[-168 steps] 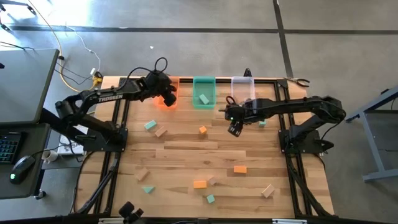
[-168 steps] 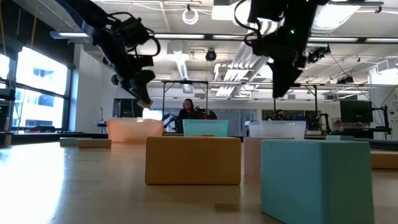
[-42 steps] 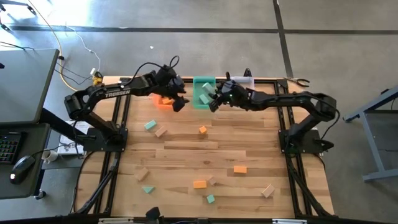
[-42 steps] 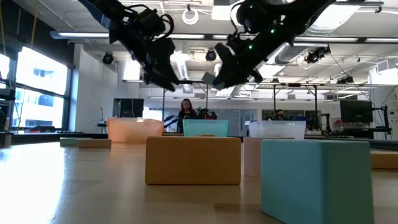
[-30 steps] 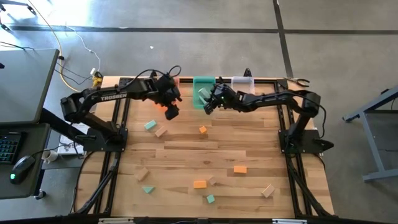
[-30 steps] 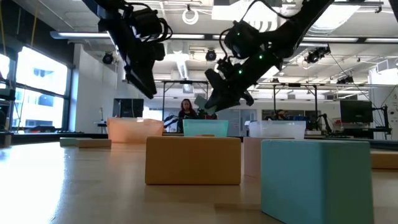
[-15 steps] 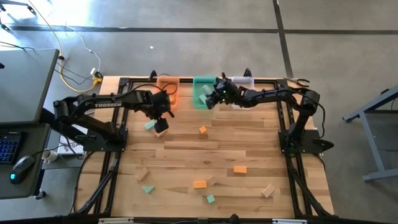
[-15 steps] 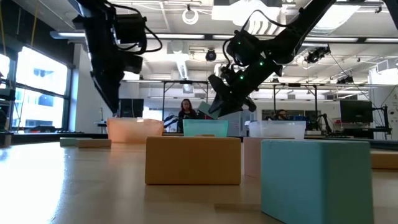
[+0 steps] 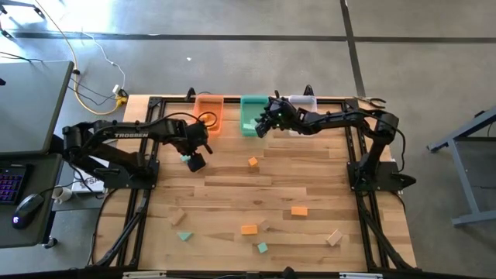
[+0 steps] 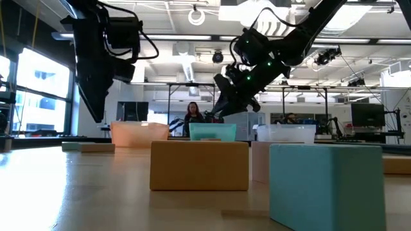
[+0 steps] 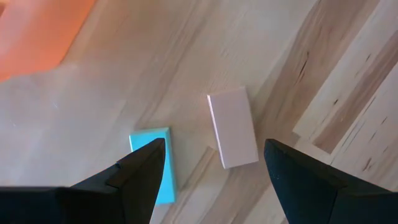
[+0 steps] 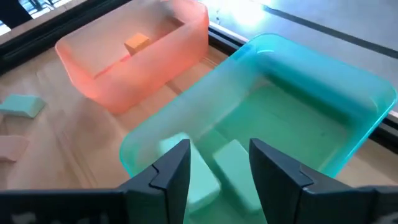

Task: Sort & place blocks by color
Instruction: Put the blue block into the blue bin, then put the brown block into the transparent bin

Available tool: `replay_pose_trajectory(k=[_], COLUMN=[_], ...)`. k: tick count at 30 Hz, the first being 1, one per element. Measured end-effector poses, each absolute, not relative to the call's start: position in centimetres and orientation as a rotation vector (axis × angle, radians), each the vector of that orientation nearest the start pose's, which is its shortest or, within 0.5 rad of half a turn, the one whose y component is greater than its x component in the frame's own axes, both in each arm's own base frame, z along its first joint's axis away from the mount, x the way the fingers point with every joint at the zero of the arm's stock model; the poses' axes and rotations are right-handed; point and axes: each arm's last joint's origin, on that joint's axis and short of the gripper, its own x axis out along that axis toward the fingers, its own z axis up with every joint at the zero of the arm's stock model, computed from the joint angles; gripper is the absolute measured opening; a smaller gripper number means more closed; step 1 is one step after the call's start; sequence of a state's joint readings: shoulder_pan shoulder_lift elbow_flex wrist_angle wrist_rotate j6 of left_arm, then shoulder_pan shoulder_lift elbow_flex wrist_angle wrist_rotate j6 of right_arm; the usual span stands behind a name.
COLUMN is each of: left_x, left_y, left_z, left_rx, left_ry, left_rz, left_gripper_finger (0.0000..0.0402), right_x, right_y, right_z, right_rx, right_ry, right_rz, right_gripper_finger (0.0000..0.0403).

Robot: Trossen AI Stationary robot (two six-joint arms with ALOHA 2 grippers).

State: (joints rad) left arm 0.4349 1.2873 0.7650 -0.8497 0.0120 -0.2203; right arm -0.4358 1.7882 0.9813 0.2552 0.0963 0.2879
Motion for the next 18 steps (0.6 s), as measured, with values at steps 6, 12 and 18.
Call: replay_pose_trajectory(k=[6,12,18], left_x=[18.9,19.3,19.9], left_y=[8.6,8.0,7.1], left_z=[19.2,19.2,19.2], left_rx=[-0.542,-0.553,-0.543], left_ry=[1.296,1.289,1.255], left_rz=[0.541,0.547,0.553], left_gripper_finger=[0.0262,0.0262,0.0262], right_x=[33.4,32.8,32.3], right_y=[-15.9,-15.6,-15.3], right_z=[19.0,21.3,22.9], right_rx=[0.355,0.320,0.283], right_ry=[0.417,0.356,0.319], right_rz=[-0.605,-0.593,-0.566], right_gripper_finger=[0.0151,0.0152,0.0152])
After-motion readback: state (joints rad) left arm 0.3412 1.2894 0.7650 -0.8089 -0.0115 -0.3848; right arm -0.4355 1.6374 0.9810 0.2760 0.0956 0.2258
